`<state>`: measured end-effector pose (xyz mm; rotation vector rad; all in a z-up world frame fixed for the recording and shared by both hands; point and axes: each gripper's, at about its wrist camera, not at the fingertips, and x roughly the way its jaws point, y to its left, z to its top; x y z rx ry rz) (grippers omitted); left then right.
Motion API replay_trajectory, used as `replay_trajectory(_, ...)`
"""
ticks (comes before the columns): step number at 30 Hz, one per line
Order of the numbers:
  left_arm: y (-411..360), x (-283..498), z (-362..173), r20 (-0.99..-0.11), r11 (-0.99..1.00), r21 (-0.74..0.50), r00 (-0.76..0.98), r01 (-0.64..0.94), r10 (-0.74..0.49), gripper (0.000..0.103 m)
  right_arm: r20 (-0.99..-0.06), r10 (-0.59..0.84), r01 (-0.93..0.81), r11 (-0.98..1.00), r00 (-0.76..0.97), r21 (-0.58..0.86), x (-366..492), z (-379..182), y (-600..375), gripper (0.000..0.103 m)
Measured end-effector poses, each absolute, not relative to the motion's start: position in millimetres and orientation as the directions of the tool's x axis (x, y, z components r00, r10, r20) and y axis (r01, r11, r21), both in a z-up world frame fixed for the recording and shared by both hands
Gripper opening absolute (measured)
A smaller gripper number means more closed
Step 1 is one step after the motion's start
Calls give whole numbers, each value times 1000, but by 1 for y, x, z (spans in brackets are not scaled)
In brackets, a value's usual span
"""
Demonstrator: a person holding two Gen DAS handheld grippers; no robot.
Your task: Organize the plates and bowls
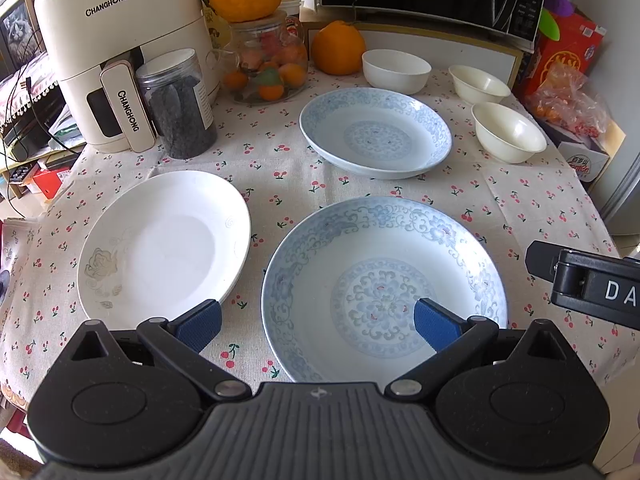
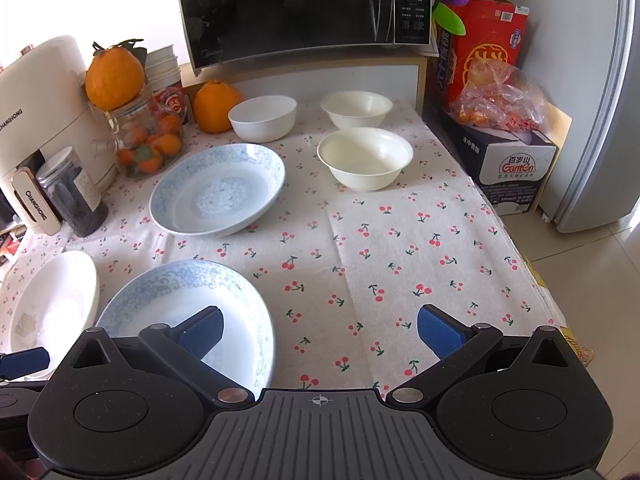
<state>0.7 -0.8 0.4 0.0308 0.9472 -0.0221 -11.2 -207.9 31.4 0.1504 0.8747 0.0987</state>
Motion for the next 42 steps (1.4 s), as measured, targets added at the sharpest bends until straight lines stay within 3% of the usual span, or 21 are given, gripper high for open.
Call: replay_trajectory(42,-1,0,0,-811,999,17,585,33,-5,103,-759,153,-44,986,633,162,-15,30,-201,103)
